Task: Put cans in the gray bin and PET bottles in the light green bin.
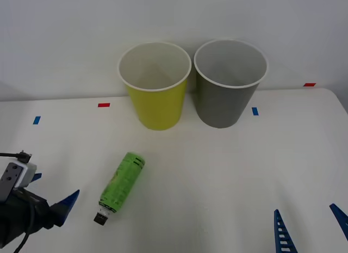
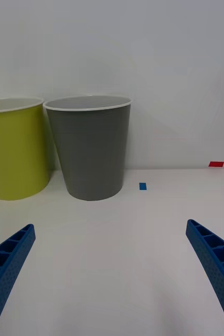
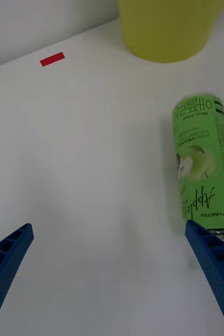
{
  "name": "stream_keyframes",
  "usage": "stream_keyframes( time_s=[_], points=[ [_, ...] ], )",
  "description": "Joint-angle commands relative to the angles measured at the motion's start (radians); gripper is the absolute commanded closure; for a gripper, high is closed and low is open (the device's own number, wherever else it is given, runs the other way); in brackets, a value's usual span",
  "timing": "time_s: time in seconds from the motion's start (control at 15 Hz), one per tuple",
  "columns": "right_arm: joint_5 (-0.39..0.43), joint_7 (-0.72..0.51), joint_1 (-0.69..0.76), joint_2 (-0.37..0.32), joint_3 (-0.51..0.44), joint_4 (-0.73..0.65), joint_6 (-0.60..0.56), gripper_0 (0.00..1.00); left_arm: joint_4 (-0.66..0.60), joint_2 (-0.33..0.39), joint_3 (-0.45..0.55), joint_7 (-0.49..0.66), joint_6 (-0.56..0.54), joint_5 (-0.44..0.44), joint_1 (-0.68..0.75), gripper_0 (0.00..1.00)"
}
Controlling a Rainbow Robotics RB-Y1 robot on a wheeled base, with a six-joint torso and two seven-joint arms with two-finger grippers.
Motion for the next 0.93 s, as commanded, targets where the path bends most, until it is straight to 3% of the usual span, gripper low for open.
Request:
stream_keyframes(
  time_s=[0.07, 0.33, 0.53, 0.73, 0.93],
  points=[
    [0.000, 0.000, 0.000, 0.000, 0.000, 0.000, 0.000, 0.00, -0.047, 0.004, 0.003, -0.004, 0.251, 0.118, -0.176, 0.00],
    [0.000, 0.000, 0.000, 0.000, 0.000, 0.000, 0.000, 0.00, -0.065, -0.001, 0.003, -0.003, 0.469, 0.264, -0.329, 0.00],
    [0.000, 0.000, 0.000, 0.000, 0.000, 0.000, 0.000, 0.00, -0.068, -0.036, 0.003, 0.007, 0.582, 0.324, -0.392, 0.00],
    [0.000, 0.000, 0.000, 0.000, 0.000, 0.000, 0.000, 0.00, -0.068, -0.060, -0.015, 0.019, 0.593, 0.310, -0.400, 0.00],
    [0.000, 0.000, 0.000, 0.000, 0.000, 0.000, 0.000, 0.00, -0.067, -0.037, -0.120, 0.117, 0.591, 0.213, -0.447, 0.00]
  ],
)
